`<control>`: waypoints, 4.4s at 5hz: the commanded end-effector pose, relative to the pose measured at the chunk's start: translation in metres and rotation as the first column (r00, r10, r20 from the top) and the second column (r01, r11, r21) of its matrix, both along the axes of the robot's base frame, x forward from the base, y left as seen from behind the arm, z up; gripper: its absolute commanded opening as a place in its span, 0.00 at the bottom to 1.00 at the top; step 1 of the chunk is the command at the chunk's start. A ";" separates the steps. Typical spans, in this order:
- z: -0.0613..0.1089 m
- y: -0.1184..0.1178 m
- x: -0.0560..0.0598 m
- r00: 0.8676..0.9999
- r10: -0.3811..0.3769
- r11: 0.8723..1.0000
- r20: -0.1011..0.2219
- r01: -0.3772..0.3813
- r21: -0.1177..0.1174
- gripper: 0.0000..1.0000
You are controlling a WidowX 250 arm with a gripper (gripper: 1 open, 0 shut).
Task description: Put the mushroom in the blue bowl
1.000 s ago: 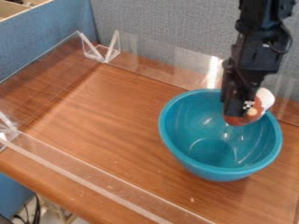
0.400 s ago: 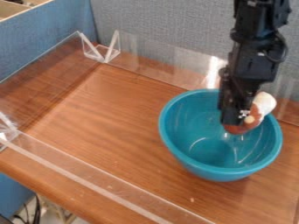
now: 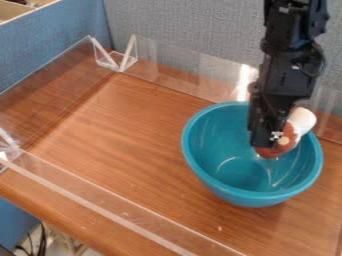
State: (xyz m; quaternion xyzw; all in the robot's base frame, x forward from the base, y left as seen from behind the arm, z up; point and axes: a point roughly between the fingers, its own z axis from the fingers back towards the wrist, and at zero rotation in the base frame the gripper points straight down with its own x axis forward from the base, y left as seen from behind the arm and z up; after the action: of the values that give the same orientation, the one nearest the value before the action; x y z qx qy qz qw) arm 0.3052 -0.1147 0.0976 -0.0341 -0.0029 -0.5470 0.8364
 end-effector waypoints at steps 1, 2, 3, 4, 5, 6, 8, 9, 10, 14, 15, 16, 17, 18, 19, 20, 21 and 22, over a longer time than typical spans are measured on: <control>0.028 0.004 0.005 0.996 0.013 0.999 0.091 -0.010 -0.036 0.00; 0.029 0.007 0.005 0.995 0.014 0.999 0.099 -0.011 -0.038 0.00; 0.030 0.008 0.005 0.994 0.014 0.999 0.108 -0.009 -0.042 0.00; 0.025 0.012 0.006 0.995 0.016 0.999 0.102 -0.012 -0.041 0.00; 0.020 0.016 0.008 0.995 0.019 0.999 0.096 -0.015 -0.039 0.00; 0.013 0.020 0.010 0.996 0.018 0.999 0.087 -0.015 -0.037 0.00; 0.004 0.027 0.016 0.997 0.014 0.999 0.078 -0.012 -0.030 0.00; 0.001 0.032 0.020 0.997 0.011 1.000 0.077 -0.010 -0.021 0.00; -0.007 0.033 0.023 0.998 0.002 1.000 0.068 -0.001 -0.014 0.00; -0.013 0.033 0.029 0.997 -0.029 1.000 0.065 0.028 0.013 0.00; -0.013 0.032 0.029 0.997 -0.033 0.999 0.066 0.032 0.019 0.00; -0.014 0.032 0.030 0.997 -0.040 0.999 0.067 0.038 0.024 0.00; -0.014 0.030 0.029 0.997 -0.048 0.999 0.067 0.046 0.029 0.00; -0.015 0.029 0.028 0.996 -0.056 0.998 0.068 0.053 0.034 0.00; -0.015 0.028 0.028 0.996 -0.063 0.997 0.069 0.060 0.039 0.00; -0.015 0.027 0.027 0.995 -0.072 0.997 0.069 0.069 0.045 0.00; -0.017 0.026 0.026 0.995 -0.080 0.996 0.067 0.076 0.050 0.00; -0.018 0.025 0.025 0.994 -0.087 0.995 0.065 0.084 0.055 0.00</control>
State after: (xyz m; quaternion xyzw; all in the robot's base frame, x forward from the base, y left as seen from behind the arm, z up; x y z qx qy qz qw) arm 0.3252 -0.0852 0.0667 -0.0016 0.0043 -0.5796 0.8149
